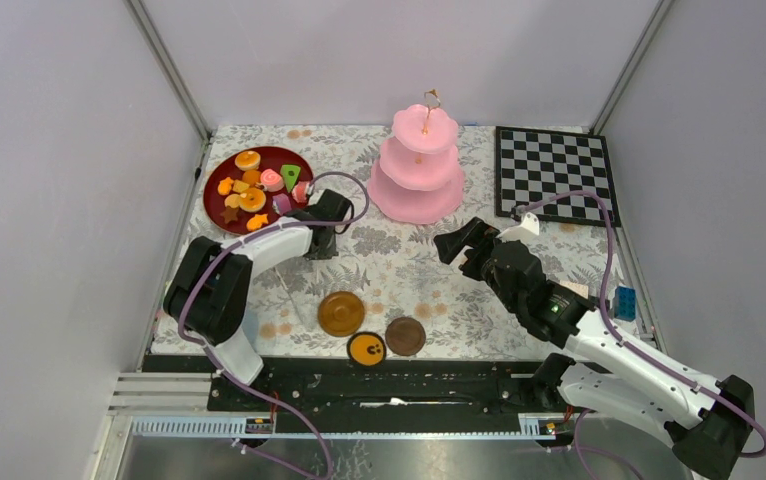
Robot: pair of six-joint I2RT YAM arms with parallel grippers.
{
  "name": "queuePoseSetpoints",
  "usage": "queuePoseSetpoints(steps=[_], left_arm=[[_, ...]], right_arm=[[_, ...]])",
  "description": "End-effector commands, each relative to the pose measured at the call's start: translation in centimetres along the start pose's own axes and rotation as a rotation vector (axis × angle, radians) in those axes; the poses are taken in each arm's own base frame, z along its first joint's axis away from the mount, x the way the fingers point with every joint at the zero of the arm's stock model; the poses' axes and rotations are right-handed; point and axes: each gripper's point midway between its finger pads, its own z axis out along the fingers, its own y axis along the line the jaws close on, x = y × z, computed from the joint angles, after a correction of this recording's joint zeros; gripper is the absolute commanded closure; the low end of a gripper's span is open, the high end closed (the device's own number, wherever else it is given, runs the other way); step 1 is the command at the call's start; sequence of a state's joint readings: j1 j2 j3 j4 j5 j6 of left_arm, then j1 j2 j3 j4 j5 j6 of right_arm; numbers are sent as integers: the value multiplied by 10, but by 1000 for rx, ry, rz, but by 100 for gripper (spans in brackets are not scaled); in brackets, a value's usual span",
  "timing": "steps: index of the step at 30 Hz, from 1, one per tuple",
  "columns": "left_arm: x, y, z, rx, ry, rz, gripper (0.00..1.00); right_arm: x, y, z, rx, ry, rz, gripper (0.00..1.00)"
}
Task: Serve the afternoon tea
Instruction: Adjust the clamp at the center of the board.
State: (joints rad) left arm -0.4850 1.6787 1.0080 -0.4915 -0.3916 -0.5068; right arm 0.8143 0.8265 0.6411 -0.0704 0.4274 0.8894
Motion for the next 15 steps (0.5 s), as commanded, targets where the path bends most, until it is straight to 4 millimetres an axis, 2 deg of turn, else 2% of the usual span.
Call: queuePoseSetpoints(steps=[1, 5, 9, 12, 15], left_arm=[[-31, -1, -14, -17, -71, 16, 90], [-43, -5, -26, -45, -98, 63, 93], [-66, -14, -41, -25, -135, 98, 96], [-78, -40, -49, 100, -122, 164, 100], [-84, -71, -47, 230, -85, 260, 100]], right_arm=[[-7, -2, -1, 4, -38, -13, 2], [-10, -4, -3, 8, -53, -17, 2], [-12, -5, -4, 9, -62, -20, 2], [-12, -7, -5, 12, -65, -23, 2], [-13, -8, -6, 16, -67, -31, 2]])
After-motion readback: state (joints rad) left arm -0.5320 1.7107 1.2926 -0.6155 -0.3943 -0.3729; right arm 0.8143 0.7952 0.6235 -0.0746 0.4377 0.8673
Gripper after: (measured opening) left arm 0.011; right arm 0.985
